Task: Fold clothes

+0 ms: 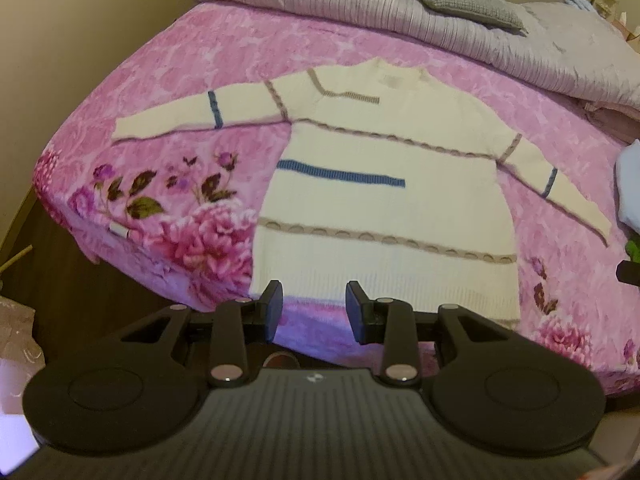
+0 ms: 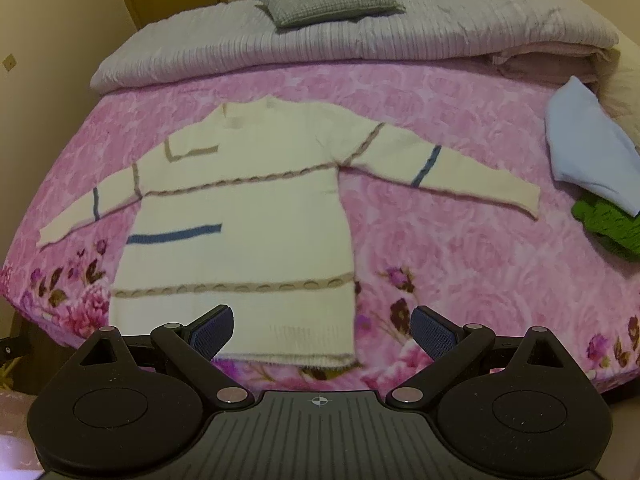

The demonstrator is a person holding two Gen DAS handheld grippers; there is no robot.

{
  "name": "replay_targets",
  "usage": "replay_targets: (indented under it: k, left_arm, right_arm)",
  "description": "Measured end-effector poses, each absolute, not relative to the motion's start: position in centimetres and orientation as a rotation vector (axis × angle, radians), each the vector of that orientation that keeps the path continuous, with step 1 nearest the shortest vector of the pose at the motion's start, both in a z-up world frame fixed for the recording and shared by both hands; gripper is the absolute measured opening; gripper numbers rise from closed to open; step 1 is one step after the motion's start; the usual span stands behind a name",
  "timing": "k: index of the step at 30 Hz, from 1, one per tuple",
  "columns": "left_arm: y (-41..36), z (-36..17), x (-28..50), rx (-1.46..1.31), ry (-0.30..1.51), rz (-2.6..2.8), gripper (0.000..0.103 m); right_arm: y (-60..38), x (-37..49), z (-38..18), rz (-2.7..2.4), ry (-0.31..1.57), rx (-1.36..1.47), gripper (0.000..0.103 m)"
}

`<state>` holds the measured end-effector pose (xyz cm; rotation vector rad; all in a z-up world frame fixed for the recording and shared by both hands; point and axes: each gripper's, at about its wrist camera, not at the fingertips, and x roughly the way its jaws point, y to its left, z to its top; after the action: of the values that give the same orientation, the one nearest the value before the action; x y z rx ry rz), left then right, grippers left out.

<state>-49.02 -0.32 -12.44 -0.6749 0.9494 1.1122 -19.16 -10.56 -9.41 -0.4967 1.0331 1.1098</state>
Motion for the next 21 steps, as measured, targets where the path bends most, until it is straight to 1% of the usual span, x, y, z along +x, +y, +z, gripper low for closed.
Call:
replay_targets:
  k: [5,12,16,21]
  left_arm:
    - [-0.2,-12.9,-49.3,-0.698,0.95,1.112,0.03]
    - [2.6,-14.7,-50.3,-0.763,0.939,1.083,0.03]
    - [6.0,-15.2,-50.6,-0.768,0.914,1.044,0.03]
    - [12.3,-15.2,-51.8,-0.78,0.857,1.001,0.03]
  right_arm:
    - [-10.5,-18.8,-10.5,1.108,1.07,-0.505,0.098]
    - [-8.3,-18.6,-11.9,1.108,1.101,-0.516,0.098]
    - [-5.8,-18.6,-12.6,1.091,1.12,-0.511,0.098]
    - [-1.5,-18.7,-12.7,1.057,1.134,-0.462,0.098]
